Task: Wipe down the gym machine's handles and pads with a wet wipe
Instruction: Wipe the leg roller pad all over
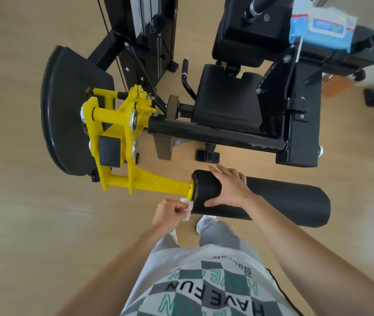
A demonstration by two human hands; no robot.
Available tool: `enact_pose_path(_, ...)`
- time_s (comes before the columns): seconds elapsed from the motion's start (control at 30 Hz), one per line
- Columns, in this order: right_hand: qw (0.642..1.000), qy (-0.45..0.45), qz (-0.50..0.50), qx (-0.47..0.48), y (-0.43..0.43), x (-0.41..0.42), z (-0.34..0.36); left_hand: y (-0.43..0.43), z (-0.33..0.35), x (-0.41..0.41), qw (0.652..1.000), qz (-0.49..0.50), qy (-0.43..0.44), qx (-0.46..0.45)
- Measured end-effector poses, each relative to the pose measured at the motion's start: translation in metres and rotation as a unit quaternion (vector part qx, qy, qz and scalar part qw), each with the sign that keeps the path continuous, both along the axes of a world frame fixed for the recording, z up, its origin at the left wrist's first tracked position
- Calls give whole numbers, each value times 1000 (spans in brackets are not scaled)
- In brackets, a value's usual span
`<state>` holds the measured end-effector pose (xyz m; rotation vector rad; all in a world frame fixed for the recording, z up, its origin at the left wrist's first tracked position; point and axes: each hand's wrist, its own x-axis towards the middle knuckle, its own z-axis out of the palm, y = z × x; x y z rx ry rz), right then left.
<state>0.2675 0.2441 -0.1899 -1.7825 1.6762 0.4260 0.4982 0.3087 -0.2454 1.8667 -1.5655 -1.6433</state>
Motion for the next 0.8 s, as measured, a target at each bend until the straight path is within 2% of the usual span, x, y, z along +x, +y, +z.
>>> enact_pose_path(0.17, 986, 31, -11, -165, 32, 4, 7, -20, 15, 1, 993, 111, 15, -24)
enact_pose_path(0.27, 973, 23, -11, -231, 62, 17, 3, -35, 20, -9, 989, 126, 33, -69)
enact_pose_path(0.43, 985, 43, 14, -164, 79, 25, -7, -33, 19, -28, 988, 100, 45, -109)
enact_pose_path(0.63, 991, 65, 45, -106, 49, 20, -7, -23, 14, -23, 987, 133, 35, -81)
enact_pose_path(0.8, 999, 19, 49, 13, -1, 8, -1, -14, 13, -17, 993, 98, 5, -62)
